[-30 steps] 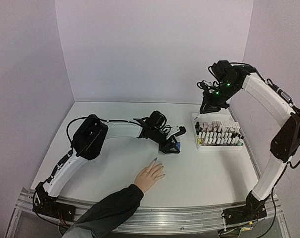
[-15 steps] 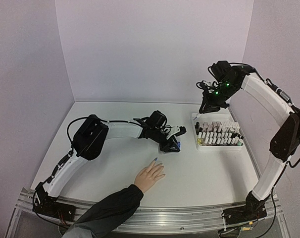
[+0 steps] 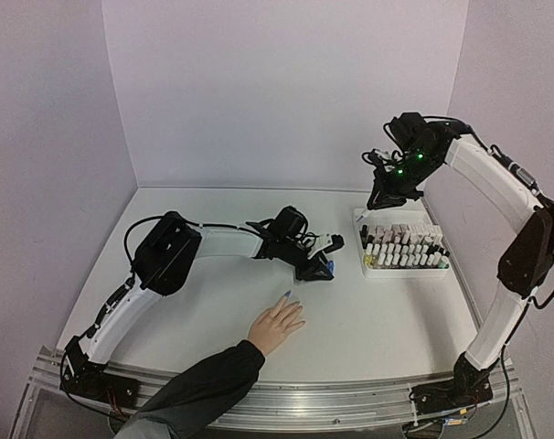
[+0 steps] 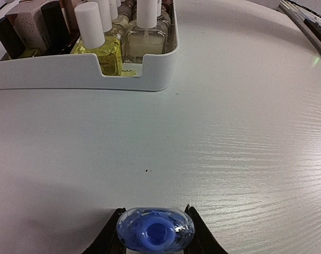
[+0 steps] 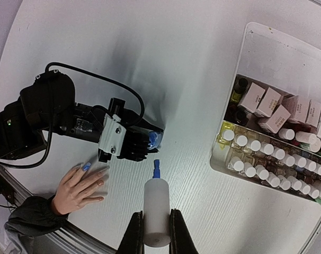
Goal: Paint the nails
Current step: Pick up the nail polish bottle from the center of the board.
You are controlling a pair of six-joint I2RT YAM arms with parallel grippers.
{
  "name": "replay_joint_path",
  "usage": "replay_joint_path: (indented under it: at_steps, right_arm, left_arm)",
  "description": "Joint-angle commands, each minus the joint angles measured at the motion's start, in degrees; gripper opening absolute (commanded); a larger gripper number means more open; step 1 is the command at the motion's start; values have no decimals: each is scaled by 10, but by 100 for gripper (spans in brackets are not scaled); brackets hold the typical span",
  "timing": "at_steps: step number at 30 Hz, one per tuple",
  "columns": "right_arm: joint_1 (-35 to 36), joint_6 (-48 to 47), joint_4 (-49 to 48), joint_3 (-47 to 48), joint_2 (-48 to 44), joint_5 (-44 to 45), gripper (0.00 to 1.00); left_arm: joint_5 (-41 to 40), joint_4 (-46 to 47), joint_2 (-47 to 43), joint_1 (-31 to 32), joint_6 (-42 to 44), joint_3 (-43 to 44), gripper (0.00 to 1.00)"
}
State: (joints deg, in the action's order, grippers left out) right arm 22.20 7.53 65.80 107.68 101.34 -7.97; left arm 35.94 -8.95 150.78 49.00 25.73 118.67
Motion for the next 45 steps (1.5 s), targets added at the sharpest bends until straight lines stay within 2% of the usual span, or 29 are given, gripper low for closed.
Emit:
replay_joint_path:
  at_steps: [1,8,17,23,30,35,41,45]
  right_arm:
    - [-1,-1,-3,18,5,-4,0]
    - [-1,8,-3,15,2,0,0]
    - [-2,18,-3,12,1,-2,0]
    - [-2,20,-4,9,-5,1,0]
    - [-2,20,-4,8,-9,4,0]
    - [-2,20,-4,9,-9,4,0]
    - [-2,20,-4,8,-10,0,0]
    - [-2,22,-3,6,-13,-2,0]
  left_arm:
    - [-2,-7,-22,4,5,-8,26]
    - [0,11,-37,4,5,-35,0]
    - [-21,21,-35,4,-10,-33,0]
    - [-24,16,-37,13,11,-40,3]
    - [99,-69,-54,16,135,-50,3]
    - [95,-96,-72,37,194,-75,2]
    - [75,-63,-80,39,145,-75,0]
    - [78,-57,-72,24,107,-44,0]
